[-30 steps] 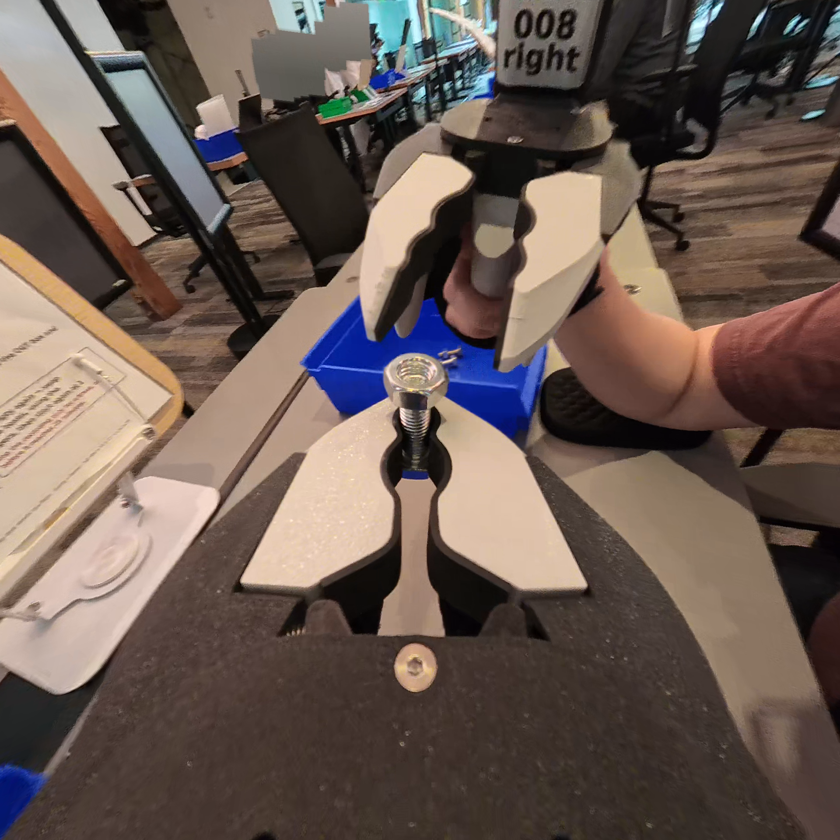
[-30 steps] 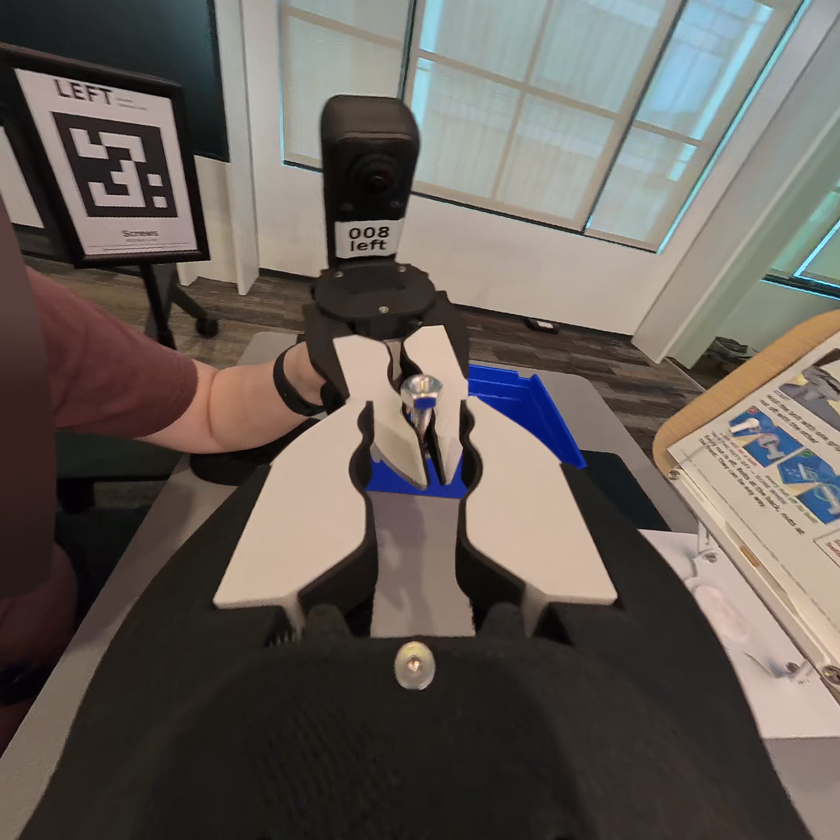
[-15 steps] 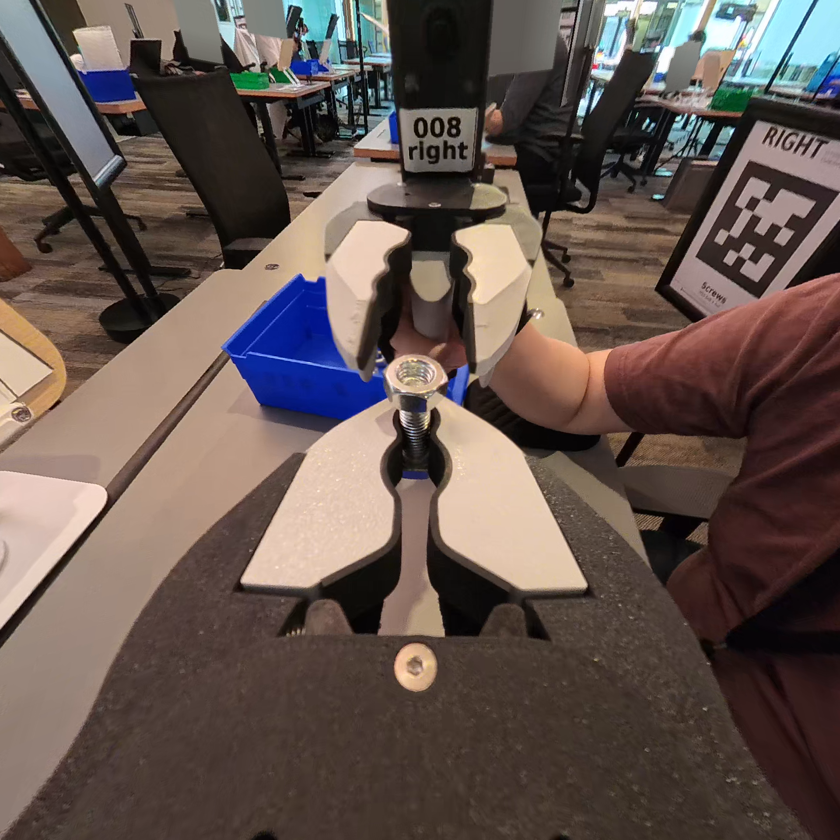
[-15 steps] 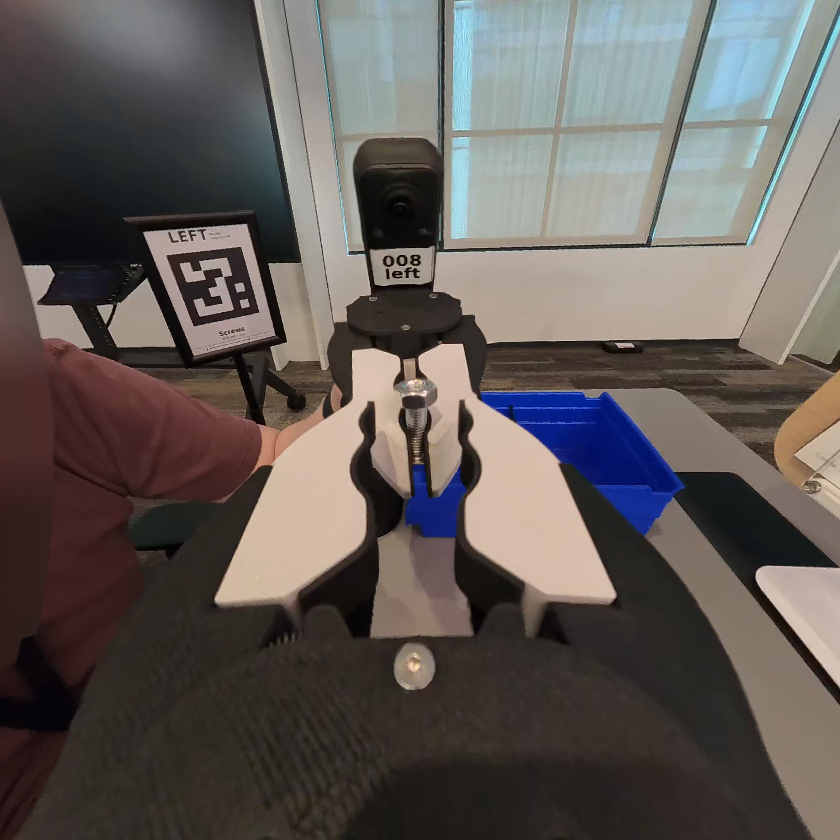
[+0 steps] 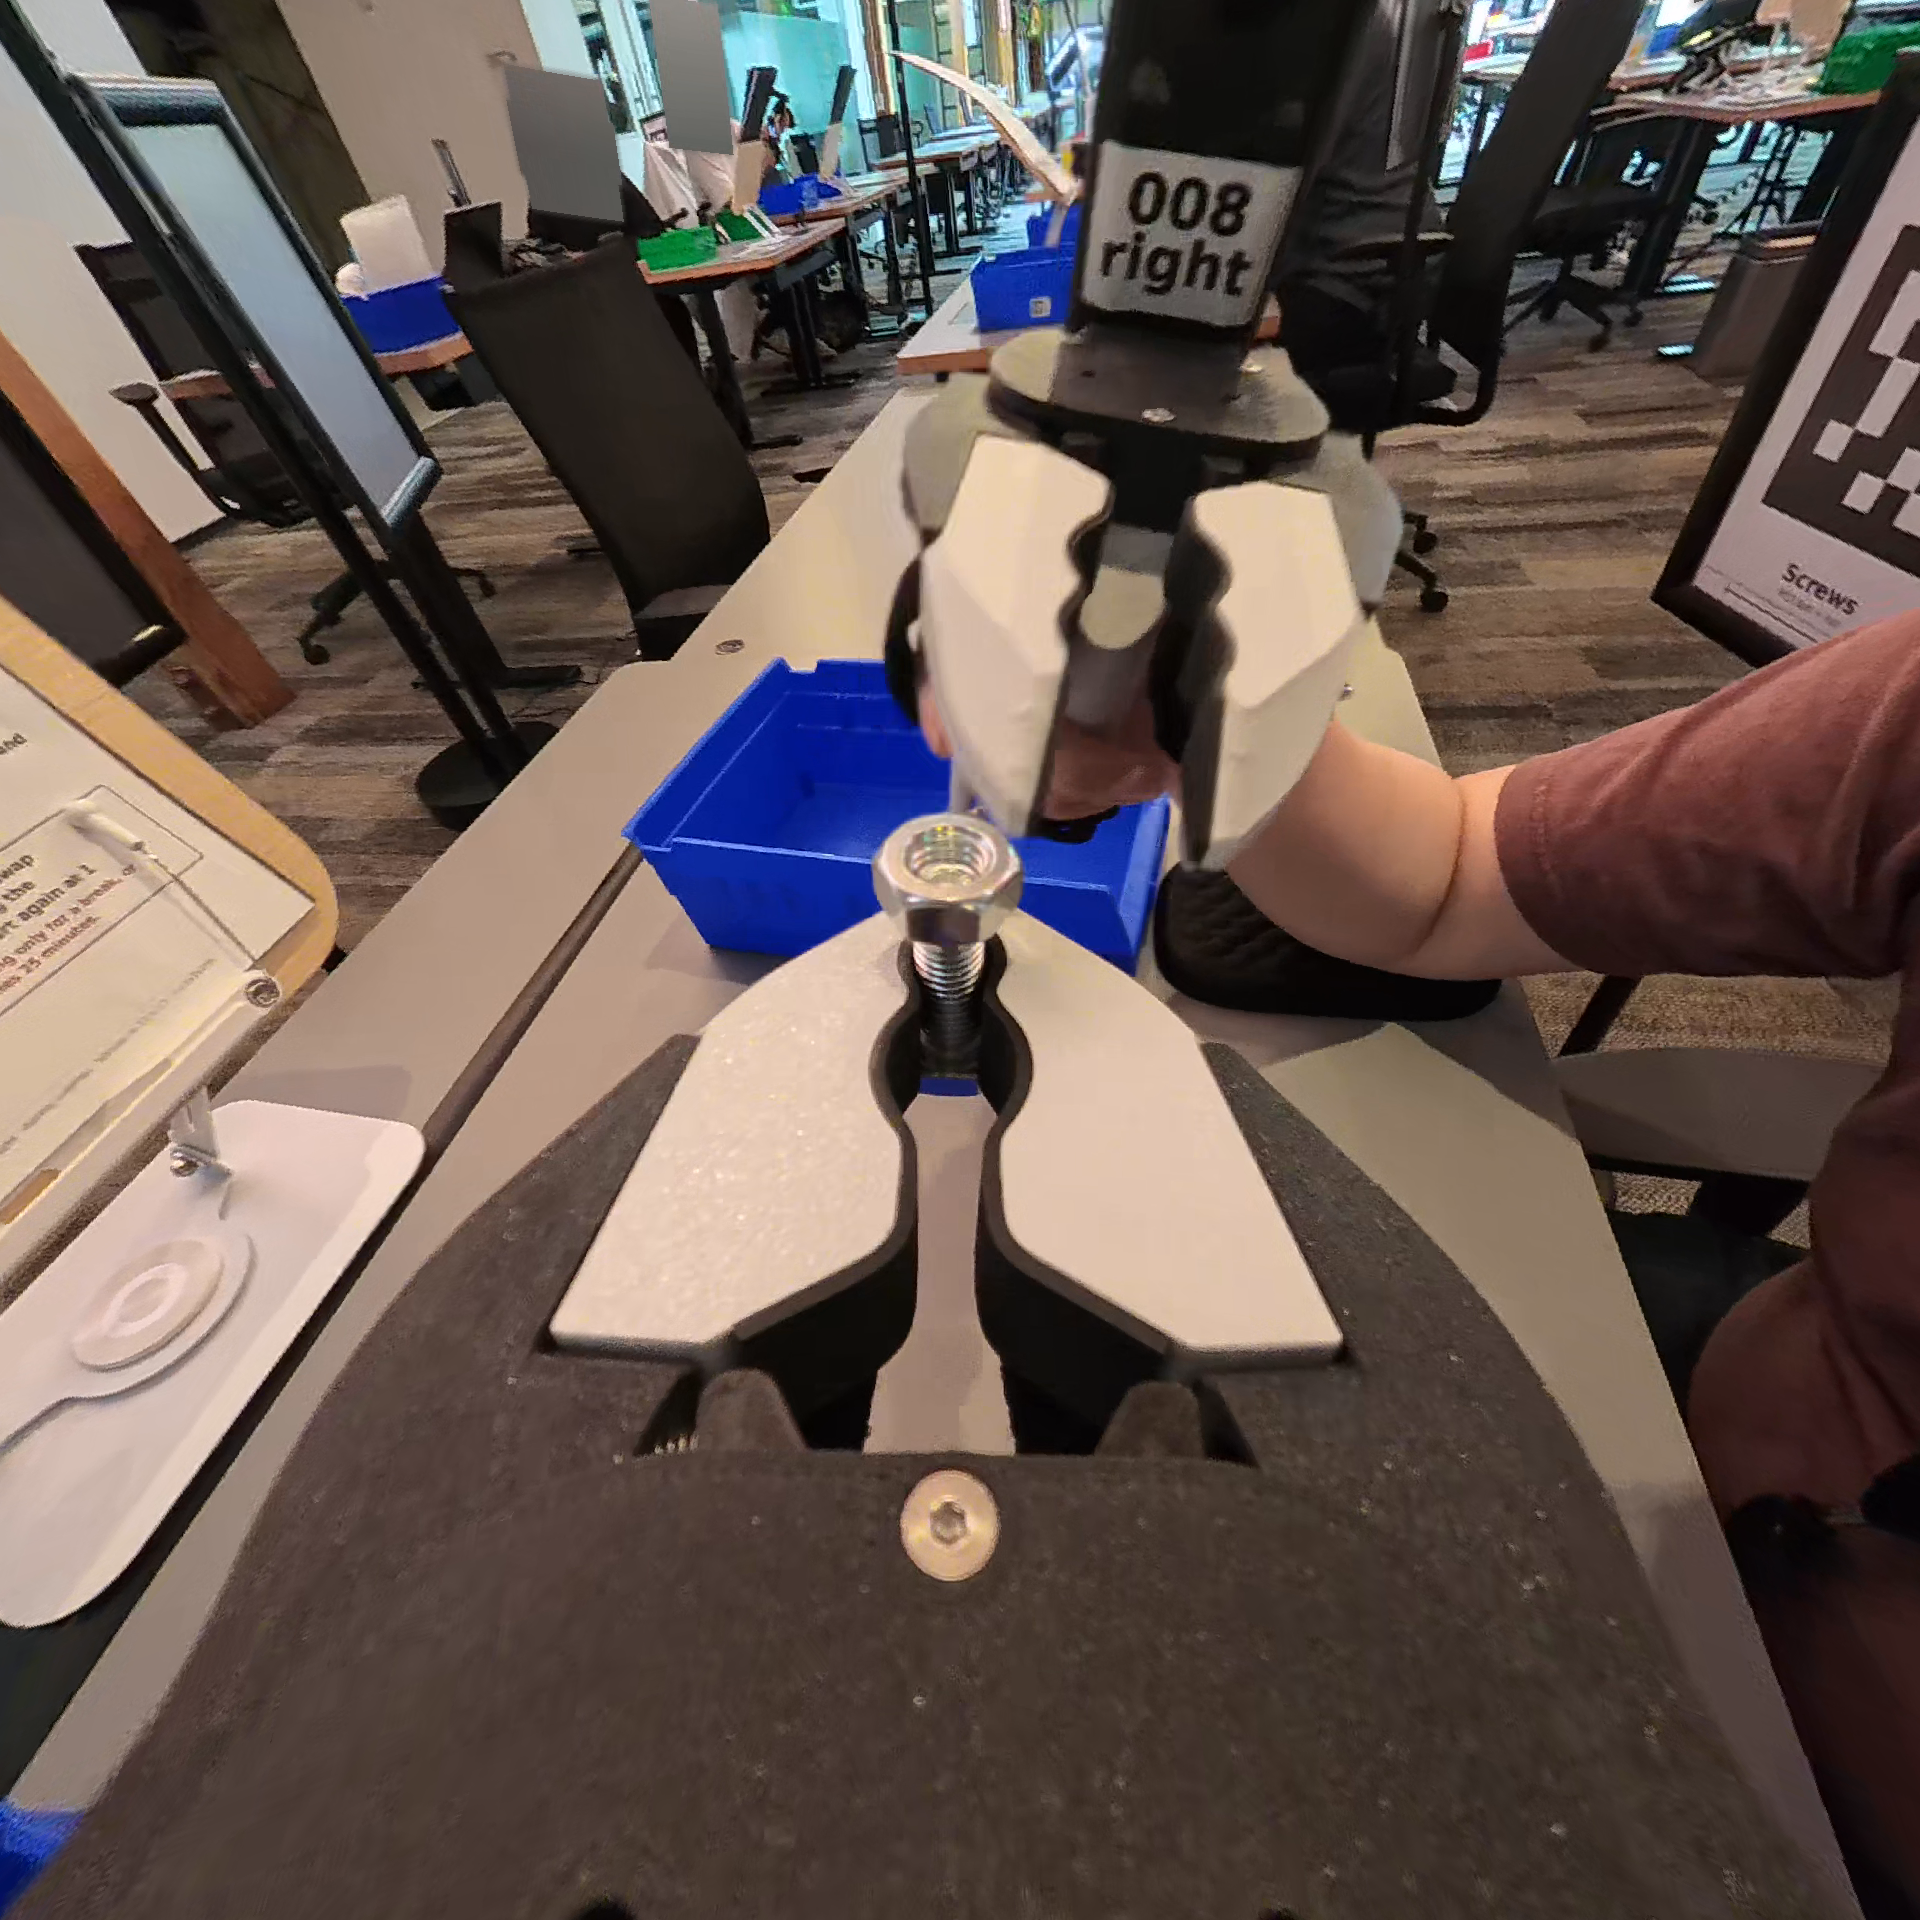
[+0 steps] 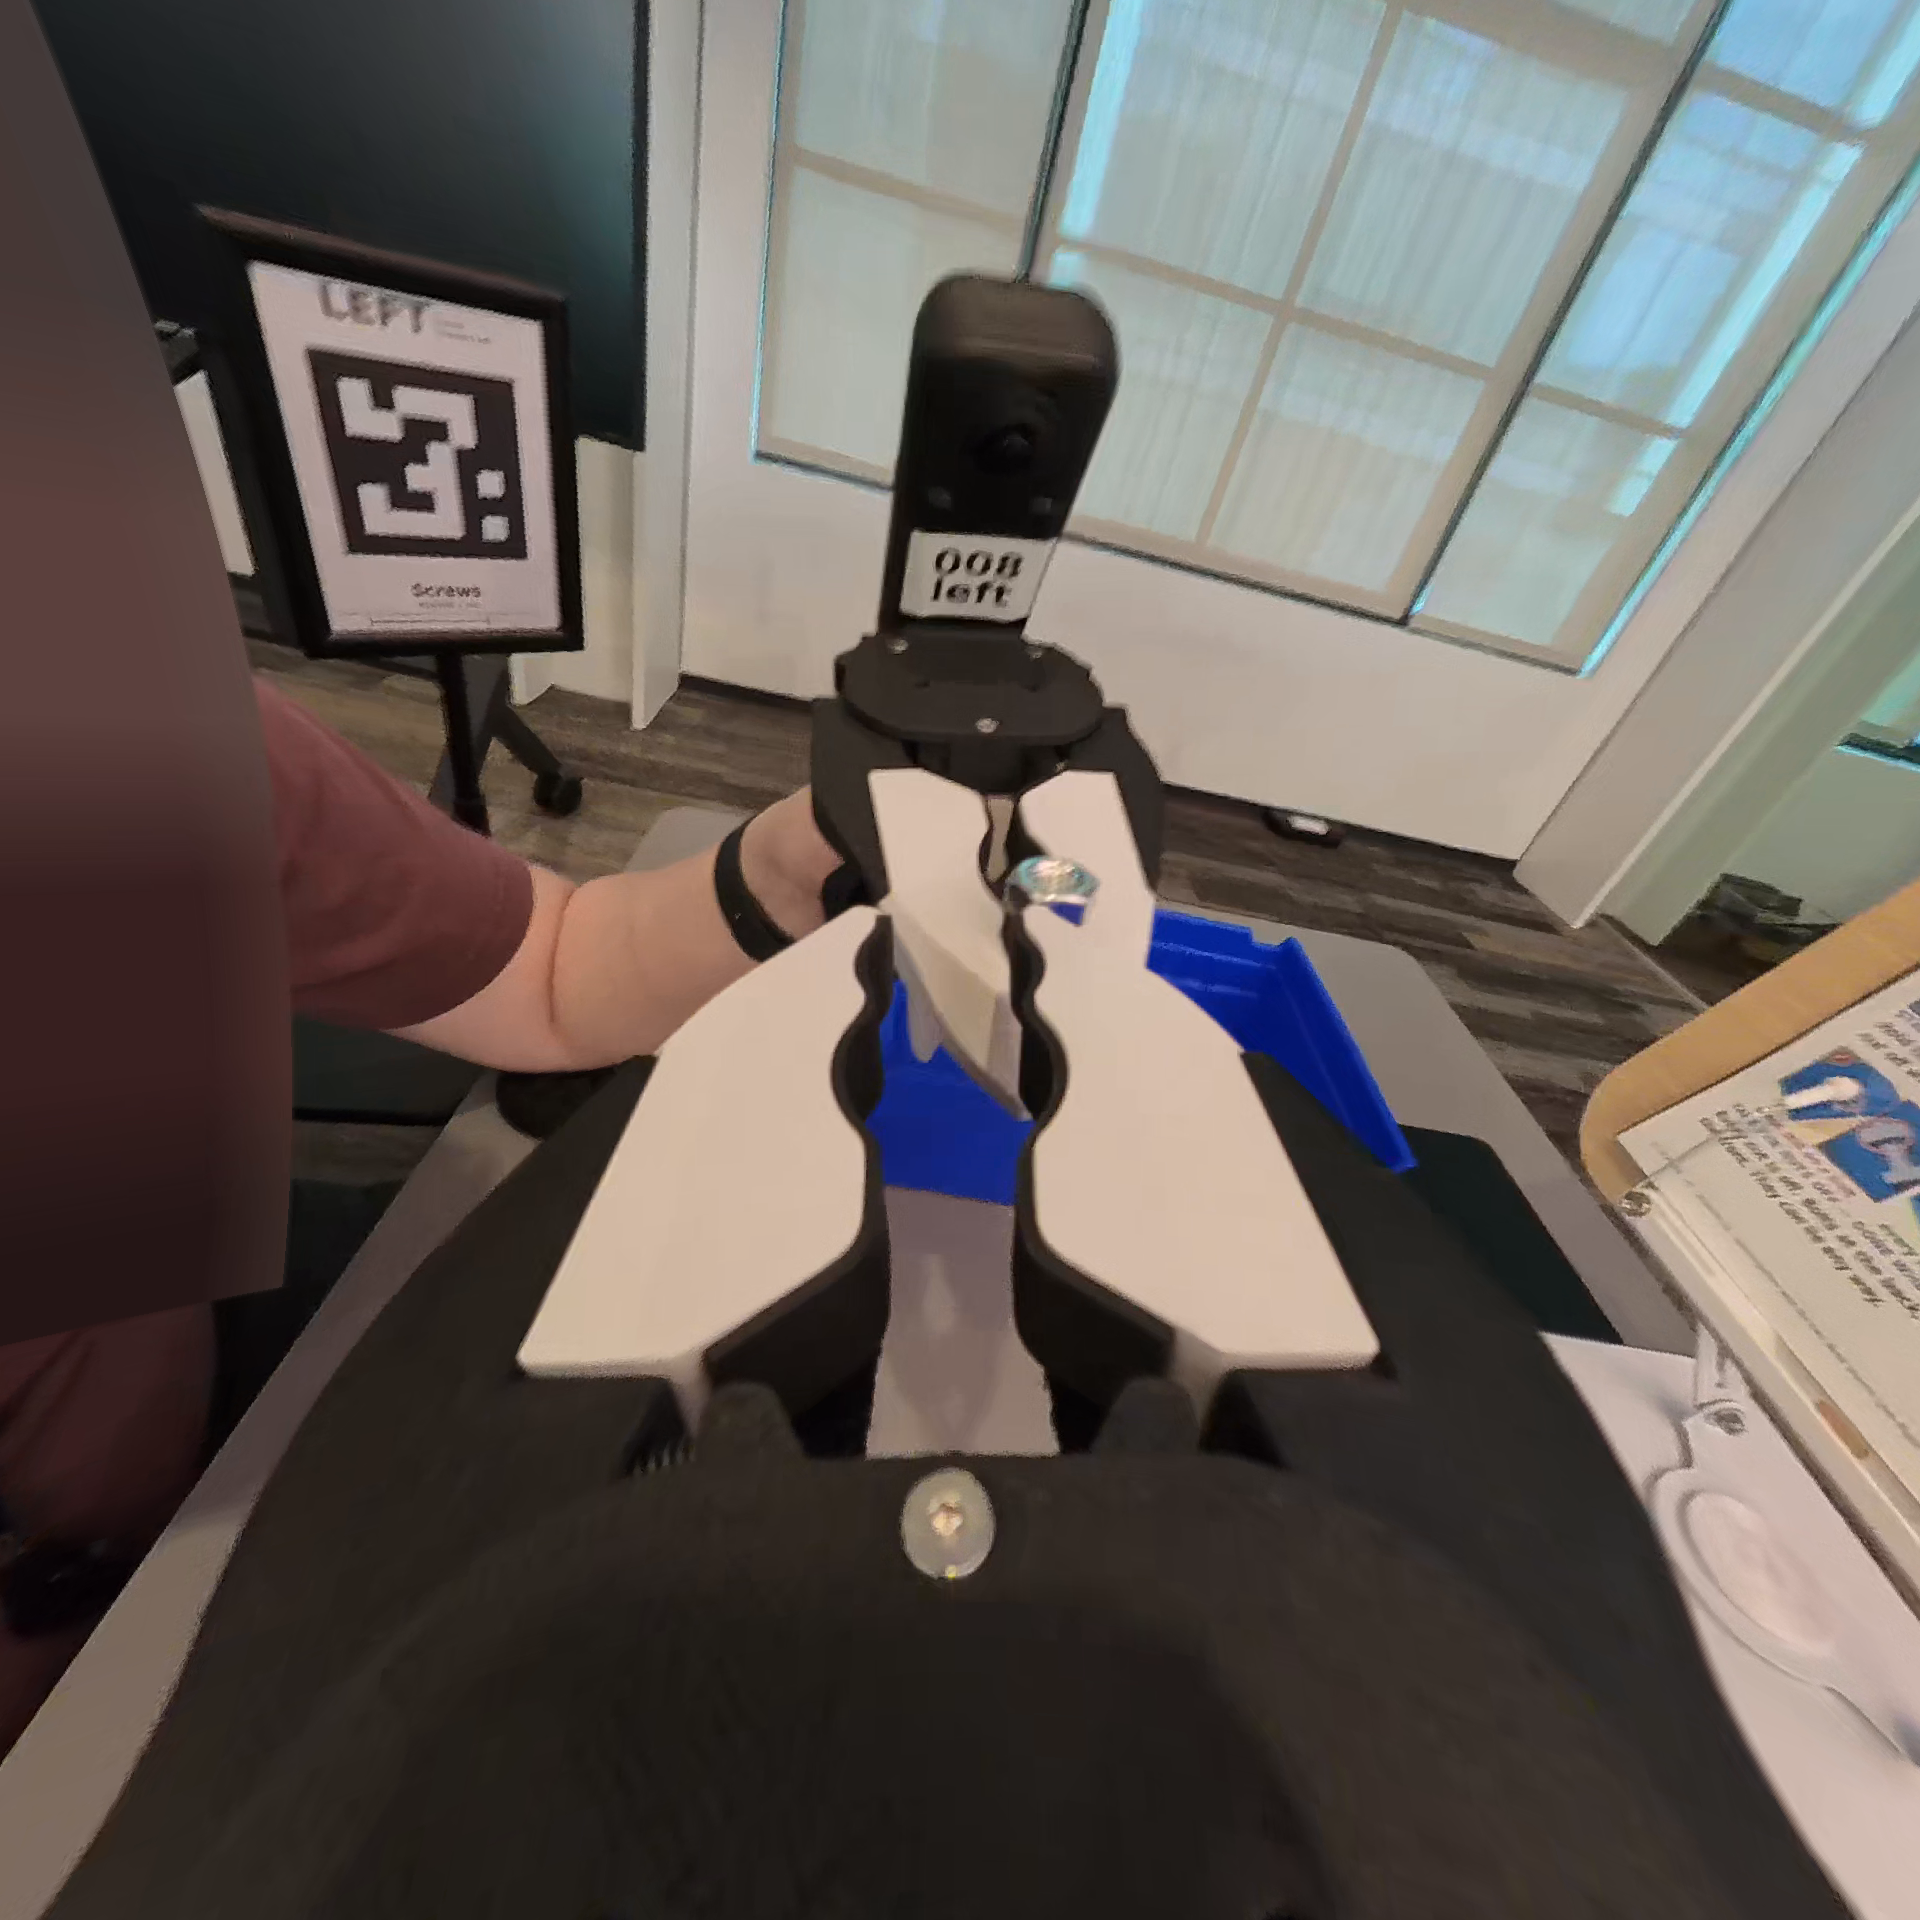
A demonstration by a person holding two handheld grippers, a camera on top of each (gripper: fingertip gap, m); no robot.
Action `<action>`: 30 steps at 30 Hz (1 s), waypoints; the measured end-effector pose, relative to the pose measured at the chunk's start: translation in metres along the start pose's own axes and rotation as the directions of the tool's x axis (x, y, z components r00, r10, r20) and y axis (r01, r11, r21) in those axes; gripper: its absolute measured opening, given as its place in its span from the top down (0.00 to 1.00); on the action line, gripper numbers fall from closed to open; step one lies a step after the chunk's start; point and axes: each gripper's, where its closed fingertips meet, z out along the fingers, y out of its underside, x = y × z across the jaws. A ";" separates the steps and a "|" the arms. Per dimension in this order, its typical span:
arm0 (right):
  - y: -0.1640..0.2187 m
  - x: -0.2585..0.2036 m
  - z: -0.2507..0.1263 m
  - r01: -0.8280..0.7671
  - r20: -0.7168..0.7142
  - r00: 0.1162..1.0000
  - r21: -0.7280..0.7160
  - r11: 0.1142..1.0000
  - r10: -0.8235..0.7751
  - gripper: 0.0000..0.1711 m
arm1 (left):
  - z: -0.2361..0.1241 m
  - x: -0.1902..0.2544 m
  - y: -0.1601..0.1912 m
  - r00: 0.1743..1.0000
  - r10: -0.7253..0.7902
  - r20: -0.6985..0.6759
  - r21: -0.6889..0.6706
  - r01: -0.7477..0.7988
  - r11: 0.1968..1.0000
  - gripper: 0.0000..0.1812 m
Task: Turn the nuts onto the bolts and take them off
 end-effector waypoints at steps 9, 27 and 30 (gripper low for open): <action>0.006 0.000 0.004 0.002 -0.025 1.000 -0.053 0.999 -0.003 0.84 | 0.004 -0.002 0.003 1.000 -0.003 0.015 -0.012 0.003 1.000 0.97; 0.003 0.005 0.015 0.042 -0.133 0.990 -0.034 0.999 -0.046 0.50 | 0.003 -0.010 0.003 0.999 -0.018 0.049 0.002 0.018 1.000 0.98; 0.009 -0.002 0.027 0.028 -0.088 0.996 -0.026 0.999 -0.031 0.46 | 0.012 -0.001 0.005 0.999 0.011 0.032 -0.014 -0.010 1.000 0.98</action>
